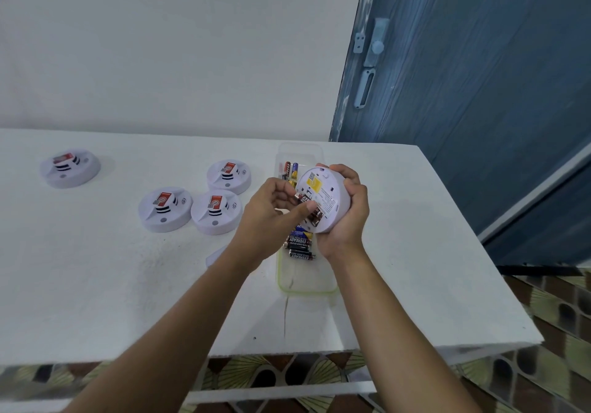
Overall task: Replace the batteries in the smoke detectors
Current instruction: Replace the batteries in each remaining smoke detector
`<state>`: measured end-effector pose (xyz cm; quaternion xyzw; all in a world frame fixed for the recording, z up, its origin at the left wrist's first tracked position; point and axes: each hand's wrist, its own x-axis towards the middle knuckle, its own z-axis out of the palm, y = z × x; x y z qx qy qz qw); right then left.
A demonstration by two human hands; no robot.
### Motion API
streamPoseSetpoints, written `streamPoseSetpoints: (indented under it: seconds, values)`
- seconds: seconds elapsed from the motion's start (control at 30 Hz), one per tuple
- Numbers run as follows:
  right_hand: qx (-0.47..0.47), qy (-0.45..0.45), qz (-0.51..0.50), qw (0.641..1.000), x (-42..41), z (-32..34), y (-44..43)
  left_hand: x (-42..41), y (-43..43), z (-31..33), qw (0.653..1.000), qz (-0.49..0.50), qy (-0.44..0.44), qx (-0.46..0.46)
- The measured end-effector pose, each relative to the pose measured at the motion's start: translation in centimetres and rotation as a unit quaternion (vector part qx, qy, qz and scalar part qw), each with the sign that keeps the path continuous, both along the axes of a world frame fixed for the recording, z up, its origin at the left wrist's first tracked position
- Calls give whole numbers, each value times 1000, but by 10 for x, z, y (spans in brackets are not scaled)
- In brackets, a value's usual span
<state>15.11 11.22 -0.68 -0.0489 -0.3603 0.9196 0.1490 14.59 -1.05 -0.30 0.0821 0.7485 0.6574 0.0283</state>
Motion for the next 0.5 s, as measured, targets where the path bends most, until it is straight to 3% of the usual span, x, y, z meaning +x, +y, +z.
streamPoseSetpoints:
  seconds: [0.17, 0.23, 0.3, 0.37, 0.43, 0.5]
  values:
    - [1, -13, -19, 1000, 2, -2, 6, 5, 6, 4, 982, 17, -65, 174]
    - [0, -27, -47, 999, 2, -6, 11, 3, 3, 4, 981, 9, -66, 184]
    - [-7, -41, -76, 996, 2, -9, 18, 1, -2, 1, 993, -26, -39, 106]
    - [-16, -47, -97, 994, 3, -13, 27, -1, -8, -6, 994, -85, 28, -59]
    - [-22, -52, -107, 993, 4, -15, 34, 3, -10, -15, 959, -141, 97, -225]
    - [-26, -57, -112, 992, 4, -14, 38, 7, -9, -22, 927, -189, 108, -306]
